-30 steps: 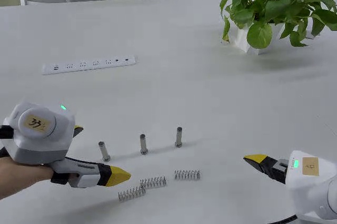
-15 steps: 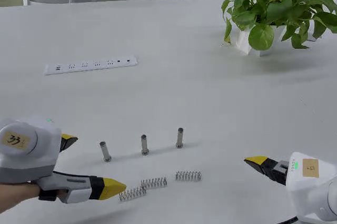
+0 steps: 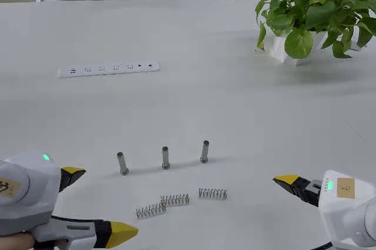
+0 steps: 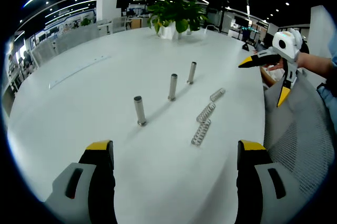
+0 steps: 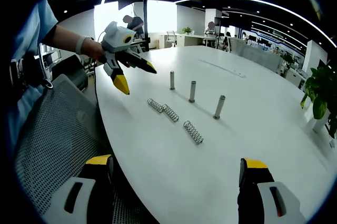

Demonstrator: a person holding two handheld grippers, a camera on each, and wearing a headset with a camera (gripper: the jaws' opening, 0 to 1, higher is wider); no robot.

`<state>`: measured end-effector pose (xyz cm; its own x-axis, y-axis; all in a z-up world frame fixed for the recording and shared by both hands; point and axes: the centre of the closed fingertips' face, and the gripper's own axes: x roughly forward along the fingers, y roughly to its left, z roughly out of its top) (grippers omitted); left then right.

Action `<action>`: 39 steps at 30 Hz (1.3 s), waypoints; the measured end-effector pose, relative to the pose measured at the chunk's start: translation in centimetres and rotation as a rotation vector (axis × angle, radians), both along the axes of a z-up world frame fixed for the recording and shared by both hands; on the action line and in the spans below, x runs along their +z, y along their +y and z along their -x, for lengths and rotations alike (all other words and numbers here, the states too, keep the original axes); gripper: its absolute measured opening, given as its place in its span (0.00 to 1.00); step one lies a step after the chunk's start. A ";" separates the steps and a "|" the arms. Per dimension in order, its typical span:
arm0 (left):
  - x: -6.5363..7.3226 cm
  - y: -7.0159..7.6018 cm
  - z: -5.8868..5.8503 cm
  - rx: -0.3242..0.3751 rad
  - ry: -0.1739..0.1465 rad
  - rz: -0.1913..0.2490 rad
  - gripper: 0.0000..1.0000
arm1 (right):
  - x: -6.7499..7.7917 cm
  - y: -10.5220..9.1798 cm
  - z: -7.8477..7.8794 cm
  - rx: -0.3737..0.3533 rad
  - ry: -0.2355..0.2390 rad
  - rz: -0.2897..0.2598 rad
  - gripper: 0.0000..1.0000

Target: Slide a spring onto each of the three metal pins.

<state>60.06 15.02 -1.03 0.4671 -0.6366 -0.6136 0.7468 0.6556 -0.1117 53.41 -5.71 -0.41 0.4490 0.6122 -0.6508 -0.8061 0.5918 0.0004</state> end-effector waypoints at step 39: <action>-2.1 -3.5 1.8 -0.080 -0.083 0.047 0.43 | -0.3 -0.7 1.1 0.004 0.017 0.033 0.99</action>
